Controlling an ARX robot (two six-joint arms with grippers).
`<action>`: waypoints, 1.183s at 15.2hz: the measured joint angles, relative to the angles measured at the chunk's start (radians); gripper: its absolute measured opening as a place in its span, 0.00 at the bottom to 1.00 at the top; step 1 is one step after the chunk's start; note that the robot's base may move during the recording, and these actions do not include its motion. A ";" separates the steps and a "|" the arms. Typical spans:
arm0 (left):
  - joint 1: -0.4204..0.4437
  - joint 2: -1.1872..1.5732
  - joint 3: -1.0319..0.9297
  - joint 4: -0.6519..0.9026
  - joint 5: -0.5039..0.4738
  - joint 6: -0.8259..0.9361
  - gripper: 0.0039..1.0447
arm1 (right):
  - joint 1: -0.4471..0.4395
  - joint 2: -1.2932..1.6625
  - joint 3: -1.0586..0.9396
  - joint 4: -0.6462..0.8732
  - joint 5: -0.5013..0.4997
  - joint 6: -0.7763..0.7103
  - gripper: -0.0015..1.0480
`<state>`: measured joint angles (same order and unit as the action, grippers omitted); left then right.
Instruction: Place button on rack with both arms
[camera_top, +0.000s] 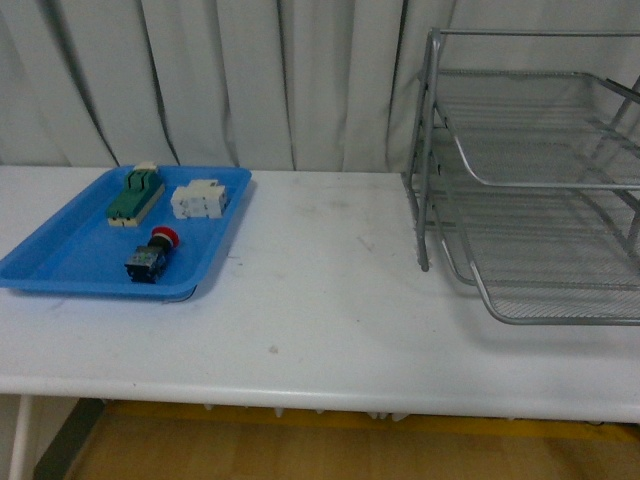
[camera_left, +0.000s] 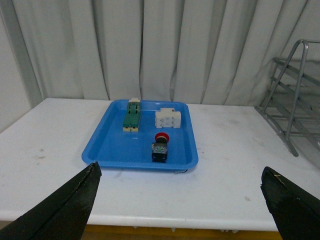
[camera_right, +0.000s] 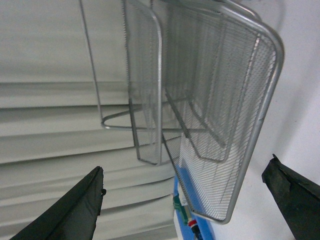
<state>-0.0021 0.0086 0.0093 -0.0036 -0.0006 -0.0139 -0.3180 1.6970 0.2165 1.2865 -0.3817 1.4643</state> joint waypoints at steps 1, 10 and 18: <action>0.000 0.000 0.000 0.000 0.000 0.000 0.94 | -0.024 -0.098 -0.042 -0.033 -0.029 -0.049 0.92; 0.000 0.000 0.000 0.000 0.000 0.000 0.94 | 0.170 -1.101 -0.205 -0.705 0.230 -1.441 0.02; 0.000 0.000 0.000 0.000 0.000 0.000 0.94 | 0.318 -1.419 -0.206 -1.006 0.379 -1.458 0.02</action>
<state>-0.0021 0.0086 0.0093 -0.0036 -0.0006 -0.0135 -0.0002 0.2775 0.0105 0.2802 -0.0025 0.0059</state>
